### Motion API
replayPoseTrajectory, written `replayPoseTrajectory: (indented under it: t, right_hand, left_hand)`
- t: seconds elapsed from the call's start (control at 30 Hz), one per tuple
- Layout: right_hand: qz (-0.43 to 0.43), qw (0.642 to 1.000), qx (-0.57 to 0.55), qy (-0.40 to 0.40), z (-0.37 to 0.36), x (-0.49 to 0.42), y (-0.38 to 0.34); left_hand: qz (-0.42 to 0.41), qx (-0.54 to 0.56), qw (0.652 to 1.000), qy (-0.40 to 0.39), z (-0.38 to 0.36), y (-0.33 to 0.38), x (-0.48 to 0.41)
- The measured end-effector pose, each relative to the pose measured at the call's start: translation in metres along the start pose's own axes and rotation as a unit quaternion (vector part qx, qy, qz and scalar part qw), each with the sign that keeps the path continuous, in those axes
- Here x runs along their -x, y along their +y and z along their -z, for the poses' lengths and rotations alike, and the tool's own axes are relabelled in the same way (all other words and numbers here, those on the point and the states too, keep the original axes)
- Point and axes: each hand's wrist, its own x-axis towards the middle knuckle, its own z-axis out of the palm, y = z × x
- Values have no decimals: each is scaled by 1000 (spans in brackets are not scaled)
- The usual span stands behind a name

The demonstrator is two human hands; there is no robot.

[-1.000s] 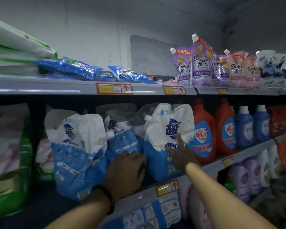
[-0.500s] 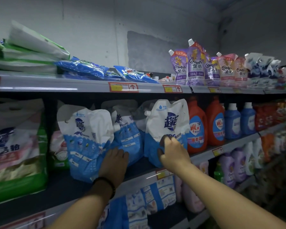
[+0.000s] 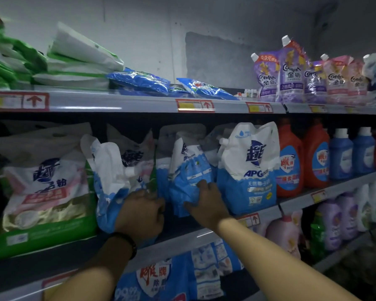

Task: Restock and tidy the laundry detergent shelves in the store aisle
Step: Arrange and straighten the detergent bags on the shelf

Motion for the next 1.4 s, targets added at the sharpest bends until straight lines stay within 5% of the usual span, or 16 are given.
replayPoseTrajectory:
  t: [0.13, 0.33, 0.67, 0.8, 0.97, 1.13, 1.23, 1.4]
  right_hand:
    - [-39, 997, 17, 62, -31, -24, -24]
    - [-152, 983, 105, 21, -62, -52, -49]
    - [-158, 969, 168, 92, -77, -67, -49]
    - [-78, 985, 114, 100, -58, -53, -27]
    - [-8, 983, -118, 143, -20, -33, 17]
    - [7, 907, -418, -54, 15, -24, 33]
    - [19, 911, -402, -87, 9, -38, 21]
    - [-63, 960, -268, 58, -18, -51, 15]
  left_hand:
    - [-17, 23, 999, 22, -7, 1, -4]
    - [-16, 62, 997, 39, -11, 1, -3]
    - [-18, 84, 995, 60, -16, 4, -2]
    - [7, 130, 988, 83, -14, 4, 1]
    - [17, 140, 984, 111, -16, 5, 4]
    - [-1, 149, 982, 120, -15, 7, 5]
    - [8, 147, 980, 131, -14, 6, 8]
    - [-10, 97, 993, 68, -20, 1, 3]
